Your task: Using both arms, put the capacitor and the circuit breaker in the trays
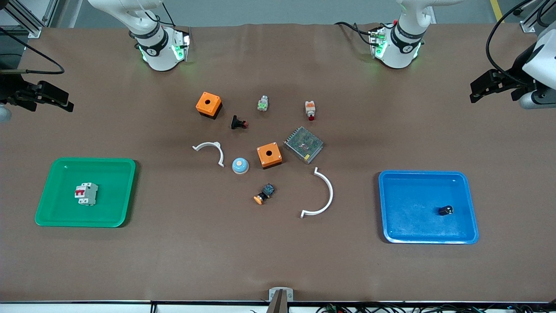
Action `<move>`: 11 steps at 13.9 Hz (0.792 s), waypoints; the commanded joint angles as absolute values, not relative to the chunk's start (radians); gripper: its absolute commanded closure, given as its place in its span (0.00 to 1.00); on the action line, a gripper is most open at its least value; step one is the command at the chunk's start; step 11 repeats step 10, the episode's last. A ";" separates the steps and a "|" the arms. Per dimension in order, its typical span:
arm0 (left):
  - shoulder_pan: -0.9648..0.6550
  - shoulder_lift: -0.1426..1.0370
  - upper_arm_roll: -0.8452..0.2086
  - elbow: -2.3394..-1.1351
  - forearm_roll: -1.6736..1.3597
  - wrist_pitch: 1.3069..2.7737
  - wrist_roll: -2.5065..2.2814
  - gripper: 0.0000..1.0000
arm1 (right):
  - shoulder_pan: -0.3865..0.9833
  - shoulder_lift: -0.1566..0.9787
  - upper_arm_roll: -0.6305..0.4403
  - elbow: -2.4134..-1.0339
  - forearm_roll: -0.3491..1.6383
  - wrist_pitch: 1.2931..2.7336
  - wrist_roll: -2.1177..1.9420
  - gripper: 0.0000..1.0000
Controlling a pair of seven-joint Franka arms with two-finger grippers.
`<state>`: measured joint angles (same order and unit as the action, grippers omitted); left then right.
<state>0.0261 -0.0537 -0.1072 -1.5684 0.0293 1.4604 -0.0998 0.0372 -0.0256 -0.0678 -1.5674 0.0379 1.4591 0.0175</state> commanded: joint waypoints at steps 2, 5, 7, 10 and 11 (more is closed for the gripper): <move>0.026 -0.046 -0.103 -1.545 0.025 1.460 -0.087 0.00 | 0.060 -0.067 -0.086 -1.611 0.025 1.499 0.008 0.00; 0.026 -0.038 -0.103 -1.539 0.021 1.460 -0.084 0.00 | 0.058 -0.075 -0.086 -1.618 0.025 1.509 0.008 0.00; 0.025 -0.037 -0.103 -1.540 0.021 1.460 -0.084 0.00 | 0.058 -0.077 -0.086 -1.618 0.025 1.511 0.008 0.00; 0.021 -0.037 -0.103 -1.540 0.014 1.460 -0.101 0.00 | 0.057 -0.081 -0.086 -1.618 0.025 1.512 0.008 0.00; 0.021 -0.037 -0.103 -1.540 0.014 1.460 -0.101 0.00 | 0.057 -0.081 -0.086 -1.618 0.025 1.512 0.008 0.00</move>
